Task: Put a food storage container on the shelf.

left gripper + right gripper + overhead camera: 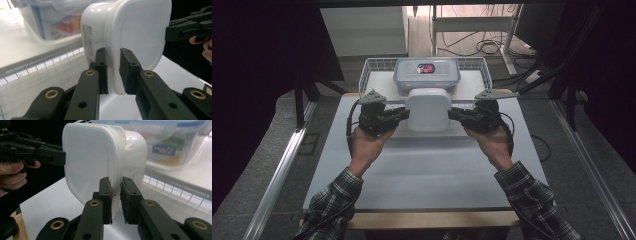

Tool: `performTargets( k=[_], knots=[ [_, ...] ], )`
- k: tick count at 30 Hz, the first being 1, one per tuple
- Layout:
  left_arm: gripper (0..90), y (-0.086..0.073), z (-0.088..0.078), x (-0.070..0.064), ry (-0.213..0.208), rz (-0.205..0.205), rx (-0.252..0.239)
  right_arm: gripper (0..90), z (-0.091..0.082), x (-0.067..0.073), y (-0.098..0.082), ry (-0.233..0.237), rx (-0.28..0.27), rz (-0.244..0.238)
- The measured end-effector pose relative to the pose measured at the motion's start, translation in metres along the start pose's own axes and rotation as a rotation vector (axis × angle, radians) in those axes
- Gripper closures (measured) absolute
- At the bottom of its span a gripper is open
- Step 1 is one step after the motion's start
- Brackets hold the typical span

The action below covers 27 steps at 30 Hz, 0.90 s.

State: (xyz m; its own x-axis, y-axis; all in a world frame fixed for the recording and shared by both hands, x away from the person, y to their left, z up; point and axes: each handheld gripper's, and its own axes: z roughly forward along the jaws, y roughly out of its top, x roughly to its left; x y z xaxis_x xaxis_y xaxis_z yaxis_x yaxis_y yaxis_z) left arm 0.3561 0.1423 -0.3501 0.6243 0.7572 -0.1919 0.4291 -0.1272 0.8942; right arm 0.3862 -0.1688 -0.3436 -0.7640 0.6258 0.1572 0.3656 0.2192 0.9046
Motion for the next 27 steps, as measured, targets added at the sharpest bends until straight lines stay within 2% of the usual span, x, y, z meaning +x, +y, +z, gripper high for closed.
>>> performTargets(
  k=[10,27],
  knots=[
    [77.7,0.024,-0.007,0.003,-0.002,0.005,-0.021,78.9,-0.003,-0.002,0.024,0.006,-0.024,-0.004],
    [77.8,0.077,-0.018,0.009,0.005,0.022,-0.047,78.7,-0.008,-0.006,0.075,0.003,-0.070,-0.008]
  ],
)
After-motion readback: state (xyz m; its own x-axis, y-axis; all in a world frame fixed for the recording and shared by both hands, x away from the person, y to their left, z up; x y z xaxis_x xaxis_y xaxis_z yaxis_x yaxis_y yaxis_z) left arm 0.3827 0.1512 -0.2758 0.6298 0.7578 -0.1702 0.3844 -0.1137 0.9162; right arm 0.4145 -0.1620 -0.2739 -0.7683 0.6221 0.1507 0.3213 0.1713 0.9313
